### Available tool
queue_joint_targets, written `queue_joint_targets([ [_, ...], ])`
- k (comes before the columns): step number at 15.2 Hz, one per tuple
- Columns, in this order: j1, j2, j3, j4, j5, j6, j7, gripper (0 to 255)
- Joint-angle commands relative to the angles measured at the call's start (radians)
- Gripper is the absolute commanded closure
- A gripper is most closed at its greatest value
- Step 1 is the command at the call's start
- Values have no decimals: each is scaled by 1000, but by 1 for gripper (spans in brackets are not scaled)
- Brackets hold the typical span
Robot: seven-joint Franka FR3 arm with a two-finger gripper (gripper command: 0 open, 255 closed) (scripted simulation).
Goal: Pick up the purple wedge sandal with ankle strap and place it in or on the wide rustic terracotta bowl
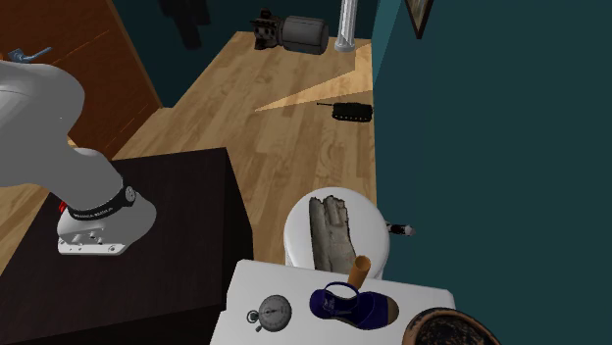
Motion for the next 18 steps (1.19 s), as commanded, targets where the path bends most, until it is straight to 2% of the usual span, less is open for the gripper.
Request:
queue_joint_targets([
  [1, 0, 0, 0, 0, 0, 0, 0, 0],
  [10, -47, 136, -124, -117, -66, 246, -115, 0],
  [18, -81, 343, -236, -136, -92, 466, -220, 0],
])
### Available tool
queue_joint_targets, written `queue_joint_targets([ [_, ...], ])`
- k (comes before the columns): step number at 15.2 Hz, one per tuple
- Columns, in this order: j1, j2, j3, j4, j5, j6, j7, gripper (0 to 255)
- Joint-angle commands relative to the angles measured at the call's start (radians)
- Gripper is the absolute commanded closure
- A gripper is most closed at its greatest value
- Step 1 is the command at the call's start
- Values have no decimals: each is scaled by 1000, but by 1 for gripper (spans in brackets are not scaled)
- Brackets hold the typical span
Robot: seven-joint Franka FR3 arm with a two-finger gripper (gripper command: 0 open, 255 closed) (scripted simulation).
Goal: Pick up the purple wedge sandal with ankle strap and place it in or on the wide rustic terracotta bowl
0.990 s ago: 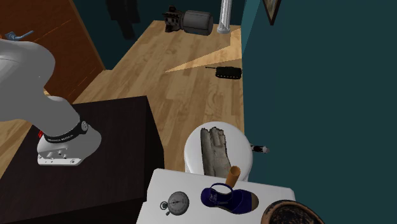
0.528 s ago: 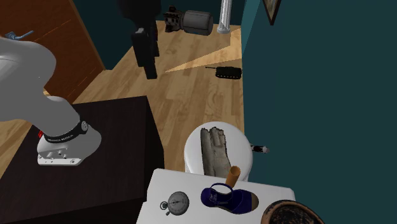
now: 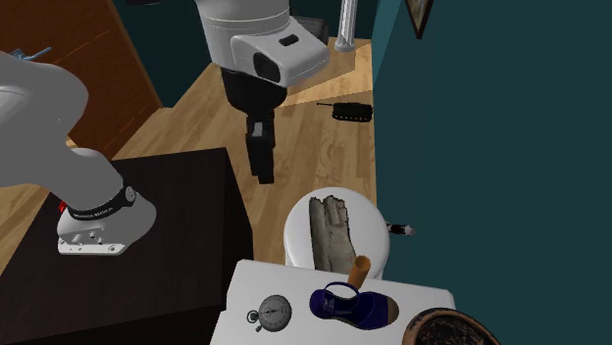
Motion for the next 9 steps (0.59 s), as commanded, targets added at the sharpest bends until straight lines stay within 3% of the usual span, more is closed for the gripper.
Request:
queue_joint_targets([
  [1, -10, 66, -34, 2, -3, 64, -36, 0],
  [9, -31, 345, -129, 77, 57, 254, -173, 0],
])
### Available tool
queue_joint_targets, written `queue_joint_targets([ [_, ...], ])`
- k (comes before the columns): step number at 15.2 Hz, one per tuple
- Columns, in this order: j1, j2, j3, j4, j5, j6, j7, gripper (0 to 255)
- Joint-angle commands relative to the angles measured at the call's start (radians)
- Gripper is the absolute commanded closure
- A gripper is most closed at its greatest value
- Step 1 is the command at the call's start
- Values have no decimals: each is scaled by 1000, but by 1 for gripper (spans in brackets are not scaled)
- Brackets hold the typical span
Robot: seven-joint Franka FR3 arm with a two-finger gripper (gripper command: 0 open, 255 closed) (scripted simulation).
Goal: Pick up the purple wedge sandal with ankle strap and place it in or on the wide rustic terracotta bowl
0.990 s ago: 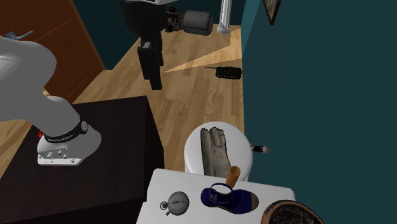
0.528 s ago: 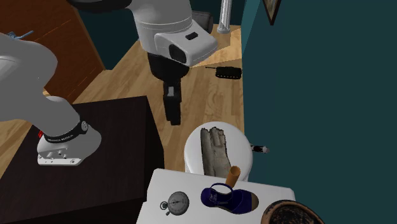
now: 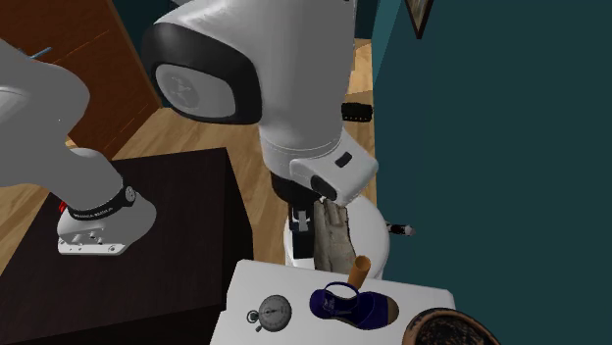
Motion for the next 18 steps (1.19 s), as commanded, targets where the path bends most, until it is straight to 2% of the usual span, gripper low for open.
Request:
queue_joint_targets([
  [1, -5, 74, -17, 18, 26, 51, -36, 0],
  [5, -30, 230, -38, 91, 99, 118, -122, 0],
  [10, -83, 415, -31, 203, 192, 169, -219, 0],
  [18, -101, 491, -9, 189, 235, 254, -248, 0],
])
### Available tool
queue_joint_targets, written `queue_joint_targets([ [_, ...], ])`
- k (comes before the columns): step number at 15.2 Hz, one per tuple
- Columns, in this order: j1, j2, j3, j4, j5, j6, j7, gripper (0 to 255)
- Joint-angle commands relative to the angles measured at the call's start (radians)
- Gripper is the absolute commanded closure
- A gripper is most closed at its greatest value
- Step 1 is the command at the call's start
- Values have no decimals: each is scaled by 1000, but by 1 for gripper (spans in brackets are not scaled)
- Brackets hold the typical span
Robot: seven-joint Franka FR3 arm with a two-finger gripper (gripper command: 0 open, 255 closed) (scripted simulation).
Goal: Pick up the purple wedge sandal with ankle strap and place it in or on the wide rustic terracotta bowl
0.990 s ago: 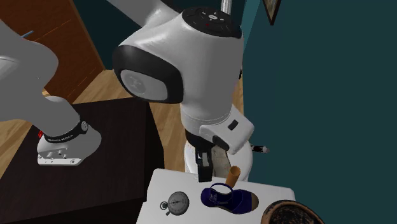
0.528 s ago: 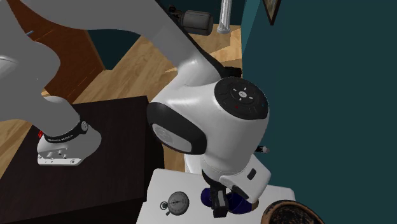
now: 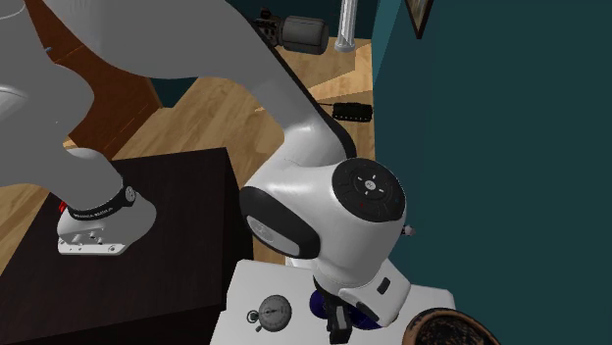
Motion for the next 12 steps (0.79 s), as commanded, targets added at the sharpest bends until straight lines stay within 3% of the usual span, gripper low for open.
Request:
queue_joint_targets([
  [1, -4, 9, 2, -1, 5, 11, -6, 0],
  [7, -4, 9, 2, -1, 5, 11, -6, 0],
  [8, -4, 9, 2, -1, 5, 11, -6, 255],
  [12, -4, 9, 2, -1, 5, 10, -5, 255],
])
